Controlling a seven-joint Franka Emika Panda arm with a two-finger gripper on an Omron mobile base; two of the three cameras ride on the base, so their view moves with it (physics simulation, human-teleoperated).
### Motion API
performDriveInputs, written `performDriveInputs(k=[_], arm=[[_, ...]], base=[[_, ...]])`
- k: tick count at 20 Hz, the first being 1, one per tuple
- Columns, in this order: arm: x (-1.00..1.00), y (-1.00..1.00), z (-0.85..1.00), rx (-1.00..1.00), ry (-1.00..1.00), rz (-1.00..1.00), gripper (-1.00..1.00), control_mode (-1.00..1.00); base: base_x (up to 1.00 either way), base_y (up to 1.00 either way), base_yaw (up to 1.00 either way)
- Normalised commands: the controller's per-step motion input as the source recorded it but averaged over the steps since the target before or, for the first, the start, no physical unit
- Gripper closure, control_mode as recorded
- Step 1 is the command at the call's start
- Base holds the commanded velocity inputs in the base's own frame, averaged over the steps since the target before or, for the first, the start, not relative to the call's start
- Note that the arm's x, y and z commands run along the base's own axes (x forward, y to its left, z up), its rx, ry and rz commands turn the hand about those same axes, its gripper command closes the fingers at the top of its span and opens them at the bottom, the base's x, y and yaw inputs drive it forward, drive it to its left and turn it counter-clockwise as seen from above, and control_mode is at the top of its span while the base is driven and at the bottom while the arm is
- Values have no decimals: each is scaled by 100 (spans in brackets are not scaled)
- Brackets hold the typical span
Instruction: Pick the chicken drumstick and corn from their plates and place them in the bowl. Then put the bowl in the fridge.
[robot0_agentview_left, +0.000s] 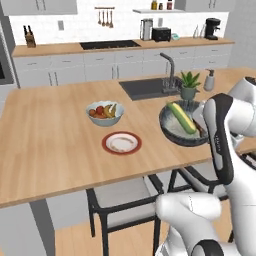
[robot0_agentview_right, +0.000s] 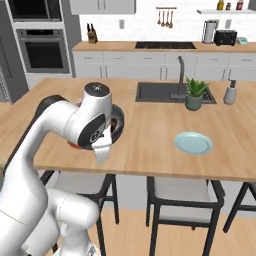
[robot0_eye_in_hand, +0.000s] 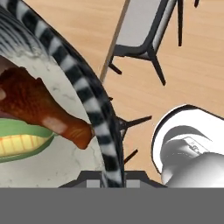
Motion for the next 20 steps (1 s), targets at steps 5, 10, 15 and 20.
performDriveInputs(k=[5, 10, 15, 20], arm=[[0, 0, 0, 0, 0, 0, 100, 100], [0, 0, 0, 0, 0, 0, 100, 100], [0, 0, 0, 0, 0, 0, 100, 100], [0, 0, 0, 0, 0, 0, 100, 100]], base=[[-91, 88, 1], [-58, 100, 3], [-27, 100, 0], [-21, 100, 0]])
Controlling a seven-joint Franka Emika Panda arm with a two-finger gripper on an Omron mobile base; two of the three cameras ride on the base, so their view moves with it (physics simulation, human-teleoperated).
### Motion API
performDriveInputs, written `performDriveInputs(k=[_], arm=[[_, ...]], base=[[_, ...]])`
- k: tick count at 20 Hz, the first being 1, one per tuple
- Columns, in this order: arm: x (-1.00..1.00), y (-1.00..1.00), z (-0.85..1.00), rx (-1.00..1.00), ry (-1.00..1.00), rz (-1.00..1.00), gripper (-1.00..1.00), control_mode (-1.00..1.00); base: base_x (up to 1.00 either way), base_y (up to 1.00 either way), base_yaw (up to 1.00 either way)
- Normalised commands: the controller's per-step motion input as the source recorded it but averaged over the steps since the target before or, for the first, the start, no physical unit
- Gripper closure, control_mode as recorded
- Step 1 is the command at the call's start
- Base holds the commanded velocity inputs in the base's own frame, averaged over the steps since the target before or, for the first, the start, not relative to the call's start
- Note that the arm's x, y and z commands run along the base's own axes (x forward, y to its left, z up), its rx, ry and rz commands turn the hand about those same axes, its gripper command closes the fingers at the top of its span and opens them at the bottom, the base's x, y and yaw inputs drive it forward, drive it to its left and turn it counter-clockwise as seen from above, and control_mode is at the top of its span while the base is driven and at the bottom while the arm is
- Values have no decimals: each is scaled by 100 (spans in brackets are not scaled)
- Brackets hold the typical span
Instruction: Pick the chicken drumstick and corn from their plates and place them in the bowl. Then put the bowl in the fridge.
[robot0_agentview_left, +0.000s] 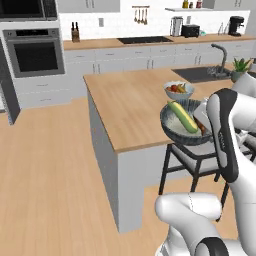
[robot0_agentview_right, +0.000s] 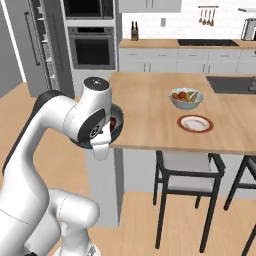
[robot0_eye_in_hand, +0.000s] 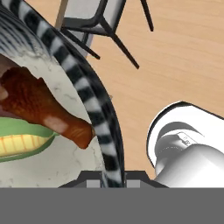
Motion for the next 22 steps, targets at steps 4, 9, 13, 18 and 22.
performDriveInputs(k=[4, 9, 13, 18, 22], arm=[[0, 0, 0, 0, 0, 0, 100, 100], [0, 0, 0, 0, 0, 0, 100, 100], [0, 0, 0, 0, 0, 0, 100, 100], [0, 0, 0, 0, 0, 0, 100, 100], [0, 0, 0, 0, 0, 0, 100, 100]], base=[[-24, 100, 0], [-5, 100, 0], [28, 100, 0], [58, 100, 0], [55, 100, 0]])
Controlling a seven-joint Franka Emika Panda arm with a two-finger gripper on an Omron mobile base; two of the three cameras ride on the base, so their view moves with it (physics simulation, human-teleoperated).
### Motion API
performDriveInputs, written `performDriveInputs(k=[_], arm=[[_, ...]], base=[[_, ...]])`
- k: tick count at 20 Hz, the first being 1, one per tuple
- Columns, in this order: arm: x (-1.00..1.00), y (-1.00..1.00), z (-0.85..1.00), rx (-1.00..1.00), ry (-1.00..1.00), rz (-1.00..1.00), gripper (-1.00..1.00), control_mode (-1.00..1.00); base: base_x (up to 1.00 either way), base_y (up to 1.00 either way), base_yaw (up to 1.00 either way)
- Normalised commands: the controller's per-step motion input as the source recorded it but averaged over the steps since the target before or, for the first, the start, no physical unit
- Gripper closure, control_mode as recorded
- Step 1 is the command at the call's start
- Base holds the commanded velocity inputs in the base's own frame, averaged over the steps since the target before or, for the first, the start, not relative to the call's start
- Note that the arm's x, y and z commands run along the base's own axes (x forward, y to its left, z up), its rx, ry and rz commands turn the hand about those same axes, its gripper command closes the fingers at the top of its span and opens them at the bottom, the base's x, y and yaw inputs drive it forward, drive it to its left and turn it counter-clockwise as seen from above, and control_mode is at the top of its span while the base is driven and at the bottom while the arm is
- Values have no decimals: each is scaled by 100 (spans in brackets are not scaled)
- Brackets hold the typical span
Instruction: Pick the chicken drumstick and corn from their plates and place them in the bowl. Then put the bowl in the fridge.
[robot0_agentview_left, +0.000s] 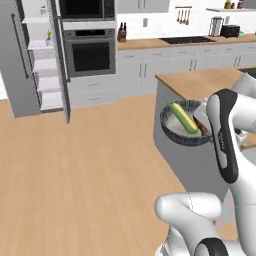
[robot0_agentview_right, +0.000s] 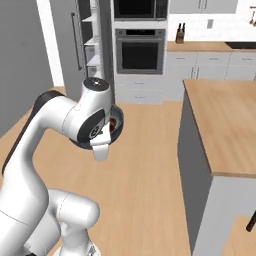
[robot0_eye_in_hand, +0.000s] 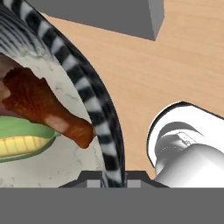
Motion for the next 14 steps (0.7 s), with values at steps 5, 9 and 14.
performDriveInputs(k=[5, 9, 14], arm=[[0, 0, 0, 0, 0, 0, 100, 100], [0, 0, 0, 0, 0, 0, 100, 100], [0, 0, 0, 0, 0, 0, 100, 100]], base=[[85, 100, 0], [100, 100, -1], [98, 100, 0]])
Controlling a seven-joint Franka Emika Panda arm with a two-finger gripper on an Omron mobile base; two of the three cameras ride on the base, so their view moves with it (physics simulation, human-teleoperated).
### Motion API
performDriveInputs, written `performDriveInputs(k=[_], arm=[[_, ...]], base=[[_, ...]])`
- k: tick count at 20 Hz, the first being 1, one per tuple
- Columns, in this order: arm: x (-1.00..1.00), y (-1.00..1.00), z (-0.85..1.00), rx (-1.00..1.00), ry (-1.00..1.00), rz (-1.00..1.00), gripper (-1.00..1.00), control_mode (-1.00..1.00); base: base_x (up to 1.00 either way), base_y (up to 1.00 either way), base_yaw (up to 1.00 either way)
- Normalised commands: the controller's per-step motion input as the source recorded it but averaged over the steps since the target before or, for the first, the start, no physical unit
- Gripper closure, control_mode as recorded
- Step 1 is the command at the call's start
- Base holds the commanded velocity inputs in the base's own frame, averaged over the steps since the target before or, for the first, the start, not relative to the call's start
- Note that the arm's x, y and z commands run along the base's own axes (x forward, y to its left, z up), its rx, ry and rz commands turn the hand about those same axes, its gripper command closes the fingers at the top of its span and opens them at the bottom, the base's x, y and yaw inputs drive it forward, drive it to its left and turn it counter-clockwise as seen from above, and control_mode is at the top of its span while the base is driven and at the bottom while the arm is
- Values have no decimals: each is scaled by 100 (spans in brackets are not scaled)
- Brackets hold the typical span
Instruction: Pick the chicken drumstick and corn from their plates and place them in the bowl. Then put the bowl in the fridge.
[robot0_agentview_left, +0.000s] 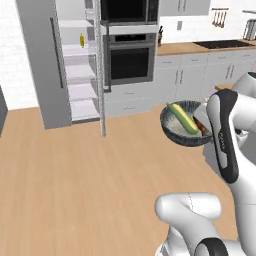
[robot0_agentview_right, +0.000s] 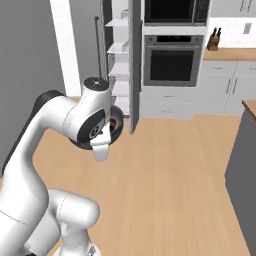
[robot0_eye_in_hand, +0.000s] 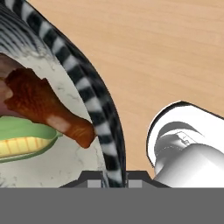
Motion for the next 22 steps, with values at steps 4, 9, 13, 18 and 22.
performDriveInputs(k=[4, 9, 13, 18, 22], arm=[[0, 0, 0, 0, 0, 0, 100, 100], [0, 0, 0, 0, 0, 0, 100, 100], [0, 0, 0, 0, 0, 0, 100, 100], [0, 0, 0, 0, 0, 0, 100, 100], [0, 0, 0, 0, 0, 0, 100, 100]], base=[[100, 100, 0], [100, 97, -1], [100, 24, 0], [100, 6, 0], [100, 32, 0]])
